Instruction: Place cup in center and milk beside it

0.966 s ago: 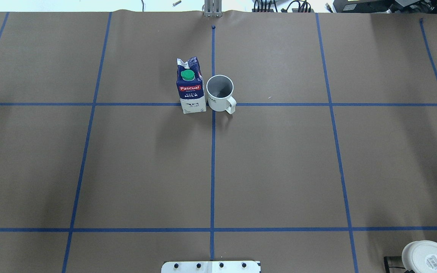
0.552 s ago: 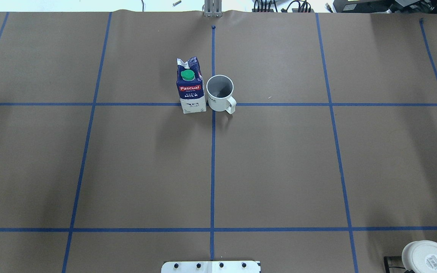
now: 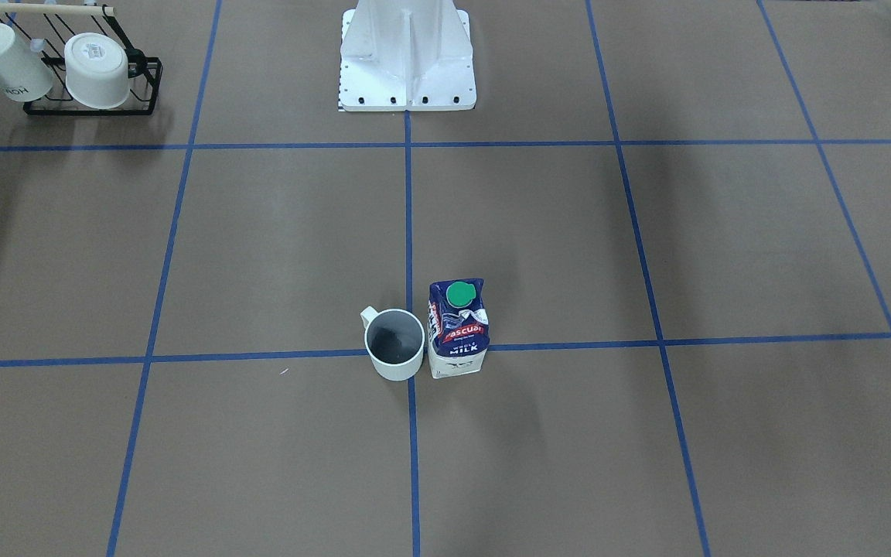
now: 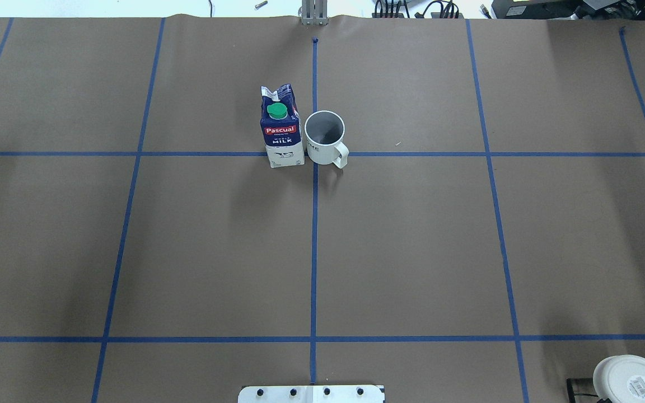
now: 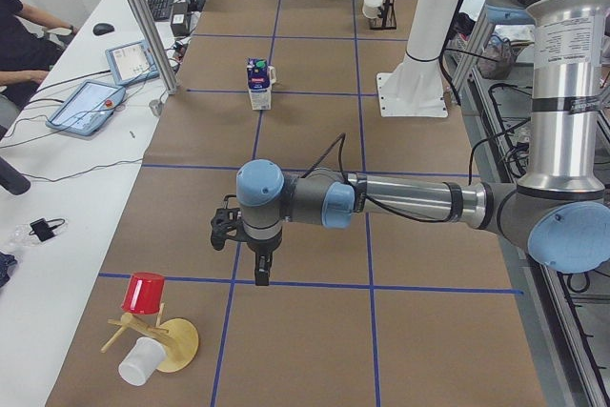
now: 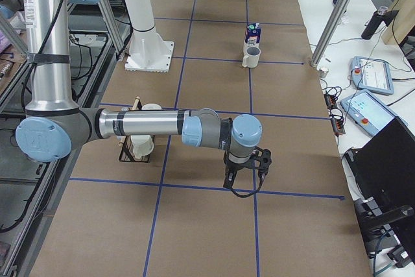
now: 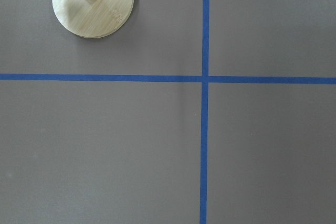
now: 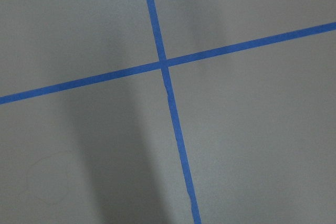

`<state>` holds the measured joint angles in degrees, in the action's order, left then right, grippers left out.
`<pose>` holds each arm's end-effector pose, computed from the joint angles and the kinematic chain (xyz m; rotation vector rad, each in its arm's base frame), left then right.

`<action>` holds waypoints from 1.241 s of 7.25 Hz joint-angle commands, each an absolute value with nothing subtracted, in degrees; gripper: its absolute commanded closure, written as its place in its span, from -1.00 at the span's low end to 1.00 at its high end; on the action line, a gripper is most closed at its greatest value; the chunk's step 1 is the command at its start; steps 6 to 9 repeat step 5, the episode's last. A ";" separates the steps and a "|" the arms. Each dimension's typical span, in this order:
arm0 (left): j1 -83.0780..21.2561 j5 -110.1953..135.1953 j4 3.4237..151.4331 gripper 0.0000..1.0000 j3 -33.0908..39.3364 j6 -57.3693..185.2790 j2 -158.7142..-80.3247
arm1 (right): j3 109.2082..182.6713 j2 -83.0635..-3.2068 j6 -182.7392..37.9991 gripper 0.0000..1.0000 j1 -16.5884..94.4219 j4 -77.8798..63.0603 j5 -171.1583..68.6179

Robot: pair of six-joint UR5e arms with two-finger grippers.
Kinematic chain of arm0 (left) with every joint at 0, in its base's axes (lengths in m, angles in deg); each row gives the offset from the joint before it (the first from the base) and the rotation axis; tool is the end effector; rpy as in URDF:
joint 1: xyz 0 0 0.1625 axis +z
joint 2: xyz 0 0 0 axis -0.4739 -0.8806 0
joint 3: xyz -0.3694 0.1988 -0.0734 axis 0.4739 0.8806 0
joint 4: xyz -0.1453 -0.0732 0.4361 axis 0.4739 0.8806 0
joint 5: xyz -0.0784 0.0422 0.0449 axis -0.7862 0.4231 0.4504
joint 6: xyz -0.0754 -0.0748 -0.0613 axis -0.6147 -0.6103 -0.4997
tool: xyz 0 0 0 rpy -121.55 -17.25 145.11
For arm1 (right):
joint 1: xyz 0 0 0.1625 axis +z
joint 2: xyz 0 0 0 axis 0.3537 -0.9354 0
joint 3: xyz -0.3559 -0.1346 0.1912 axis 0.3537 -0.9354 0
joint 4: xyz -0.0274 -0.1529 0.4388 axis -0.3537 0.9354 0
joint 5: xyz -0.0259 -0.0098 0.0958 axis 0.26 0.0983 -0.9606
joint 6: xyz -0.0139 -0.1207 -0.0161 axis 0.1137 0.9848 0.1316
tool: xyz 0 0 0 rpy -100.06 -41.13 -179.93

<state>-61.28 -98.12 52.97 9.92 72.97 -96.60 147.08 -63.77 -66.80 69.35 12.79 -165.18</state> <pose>-0.0470 -0.5293 0.6325 0.0647 0.7396 -0.0478 0.0444 -0.5364 0.6496 -0.1326 -0.8115 0.2048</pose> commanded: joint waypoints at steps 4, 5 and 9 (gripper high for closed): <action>-61.36 -97.98 52.99 -0.97 10.15 72.97 -96.67 | 147.16 -63.68 -66.77 -1.00 69.64 12.79 -165.45; -61.36 -97.98 52.99 -0.97 10.15 72.97 -96.67 | 147.34 -63.77 -66.77 -1.00 69.64 12.79 -165.53; -61.36 -97.98 52.99 -0.97 10.15 72.97 -96.67 | 147.34 -63.77 -66.77 -1.00 69.64 12.79 -165.53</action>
